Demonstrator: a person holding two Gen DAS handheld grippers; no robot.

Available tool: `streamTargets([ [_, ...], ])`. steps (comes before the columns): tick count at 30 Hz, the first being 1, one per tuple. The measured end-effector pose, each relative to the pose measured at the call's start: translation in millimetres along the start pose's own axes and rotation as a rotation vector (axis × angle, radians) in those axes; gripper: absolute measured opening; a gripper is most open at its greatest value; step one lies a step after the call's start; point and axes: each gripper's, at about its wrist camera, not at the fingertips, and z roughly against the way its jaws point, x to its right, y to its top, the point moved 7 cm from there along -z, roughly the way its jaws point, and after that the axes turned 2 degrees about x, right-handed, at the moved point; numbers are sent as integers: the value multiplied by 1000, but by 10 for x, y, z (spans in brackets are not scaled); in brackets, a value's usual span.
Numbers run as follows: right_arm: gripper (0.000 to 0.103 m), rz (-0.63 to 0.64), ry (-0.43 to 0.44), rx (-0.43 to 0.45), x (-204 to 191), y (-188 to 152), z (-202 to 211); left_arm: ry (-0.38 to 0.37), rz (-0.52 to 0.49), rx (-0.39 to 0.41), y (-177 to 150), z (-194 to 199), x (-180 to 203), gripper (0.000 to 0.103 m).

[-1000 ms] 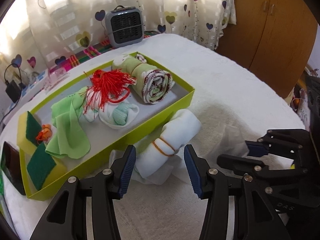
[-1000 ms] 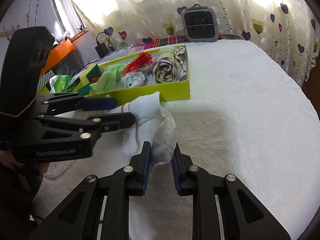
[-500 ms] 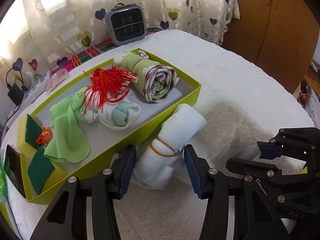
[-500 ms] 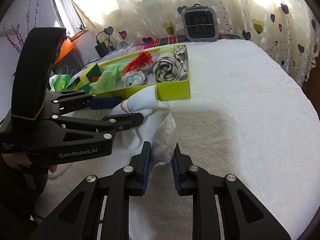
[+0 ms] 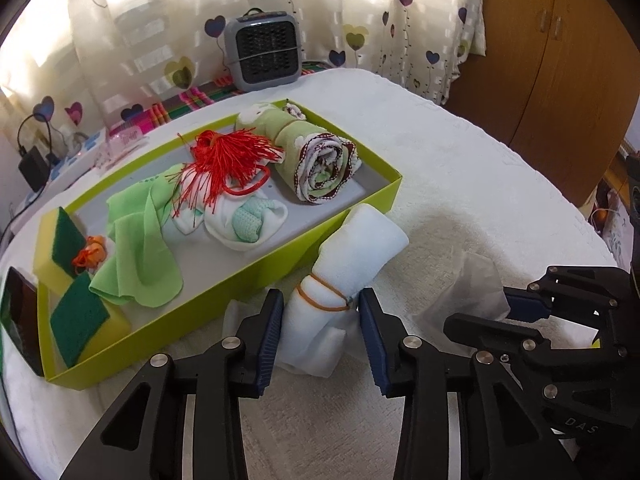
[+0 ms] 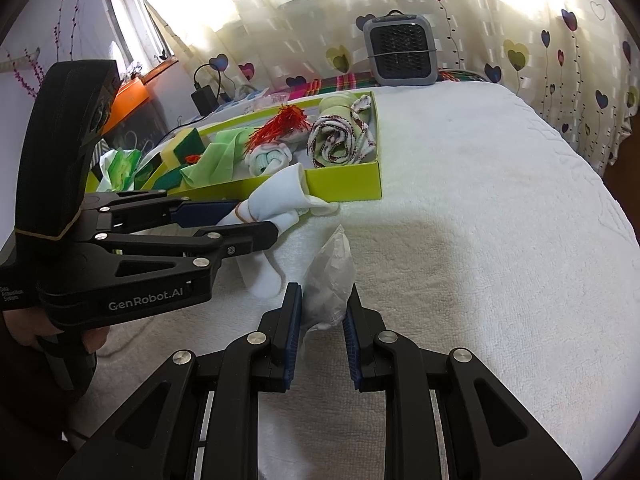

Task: Organize soft objects
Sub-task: 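Close the left gripper on the white sock bundle while the right gripper holds the bag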

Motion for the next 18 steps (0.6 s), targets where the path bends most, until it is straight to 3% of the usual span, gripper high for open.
streamTargets([
  [18,21,14,3,23,-50,2,61,-13,80,31,-130,245,-60,37],
])
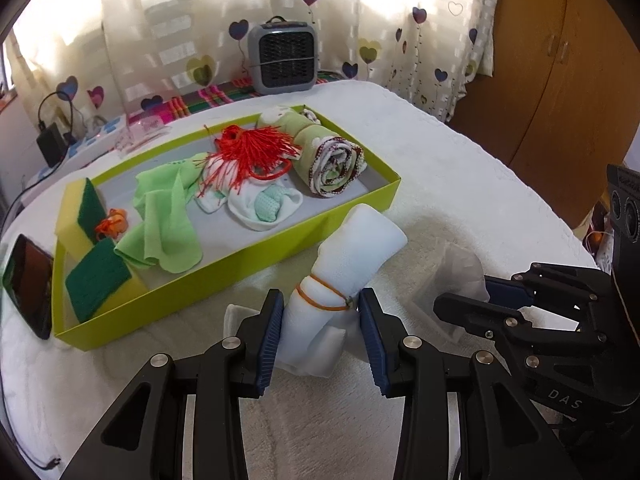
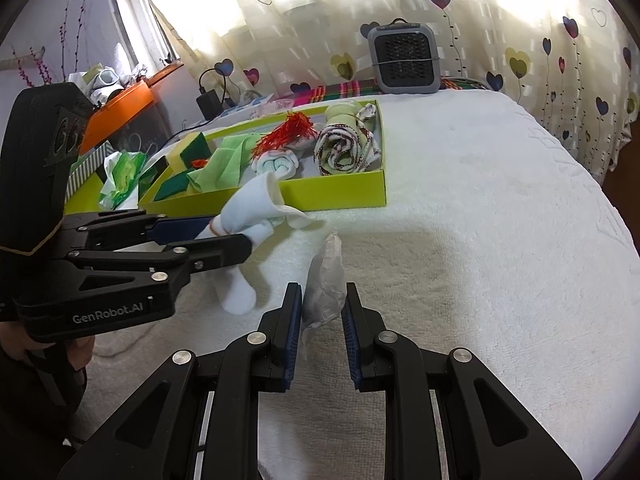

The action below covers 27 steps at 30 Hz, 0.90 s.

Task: Organize soft objects
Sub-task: 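Close the left gripper on the white sock bundle while the right gripper holds the bag, then lift the sock bundle and bag and carry both over the green box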

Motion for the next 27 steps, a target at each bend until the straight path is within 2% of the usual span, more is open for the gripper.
streamTargets([
  [16,21,6,14,42,-57,101,81,26,44,43,-14,245,-135,37],
  [18,16,4,16,44,-54,101,80,32,53,45,-13,265,-165,37],
  [27,8,10,26,43,-76,93,82,37,74,49,-11,289,-252,37],
])
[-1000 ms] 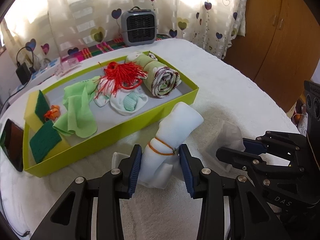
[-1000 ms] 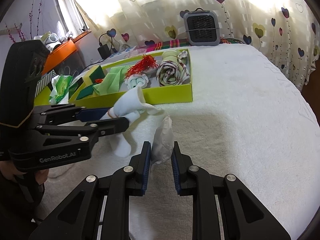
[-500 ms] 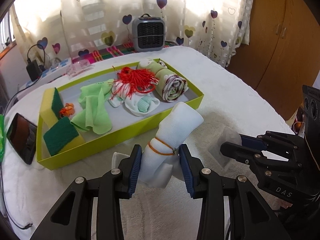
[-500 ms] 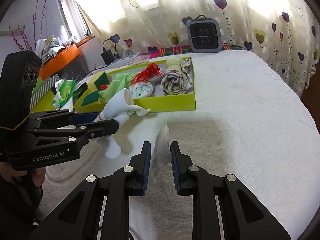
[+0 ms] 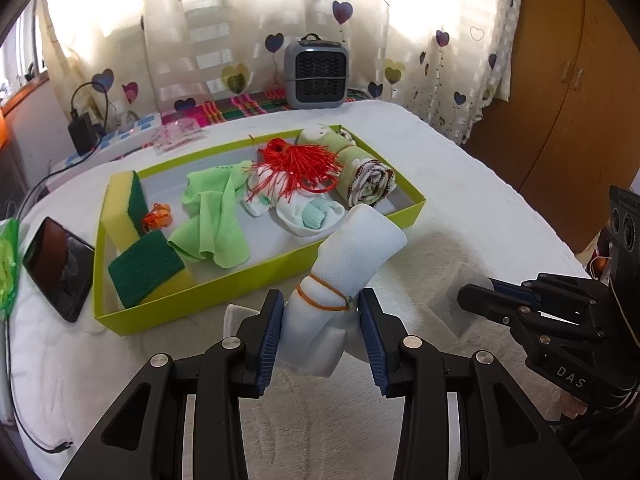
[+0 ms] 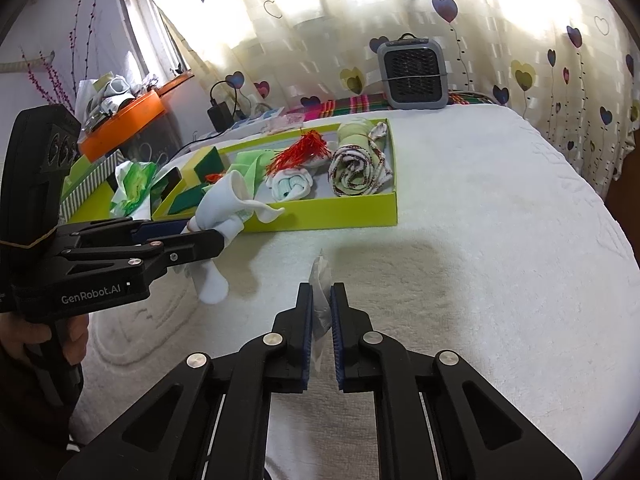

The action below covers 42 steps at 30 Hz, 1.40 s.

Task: Organize soft objects
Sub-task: 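Lift the sock bundle and bag and carry both over the green box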

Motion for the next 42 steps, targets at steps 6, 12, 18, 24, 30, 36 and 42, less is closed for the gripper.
streamTargets([
  [6,4,0,3,24,-17,60,38,5,10,11,16,42,-49,37],
  [12,4,-2,19,32,-56,127,24,13,25,22,40,93,-129,37],
  [18,4,2,35,51,-103,258,24,24,43,36,102,133,-226,37],
  [24,4,7,51,71,-136,436,-3,48,62,54,211,160,-378,37],
  [30,4,10,63,84,-160,646,-75,77,89,67,340,161,-547,37],
  [36,4,6,75,100,-175,825,-139,98,113,74,461,126,-690,37],
  [42,4,0,77,116,-165,1039,-223,103,125,75,581,36,-765,37],
])
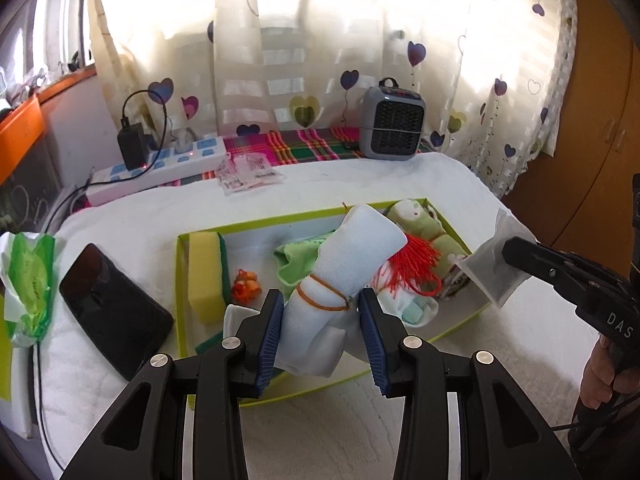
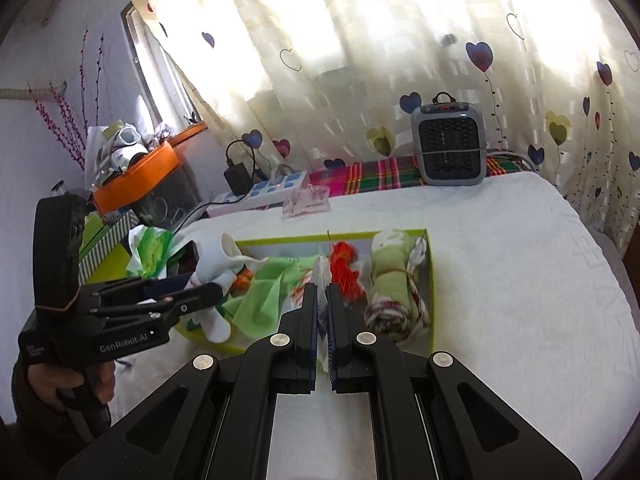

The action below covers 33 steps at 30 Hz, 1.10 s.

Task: Organize soft objects
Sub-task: 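Lift the sock bundle and bag and carry both over the green box, then lower the sock bundle and bag into the box and open both grippers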

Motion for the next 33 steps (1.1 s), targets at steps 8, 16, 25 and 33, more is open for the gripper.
streamTargets([
  [8,4,6,-36,3,72,153,-212,22,44,-15,96,-181,-151,37],
  [16,4,63,-119,4,138,262,-405,44,45,-37,142,-356,-214,37],
  [25,4,244,-269,1,52,185,-652,95,41,-73,121,-548,-266,37],
  [33,4,249,-208,-37,-33,59,-741,98,52,-77,103,-578,-263,37],
])
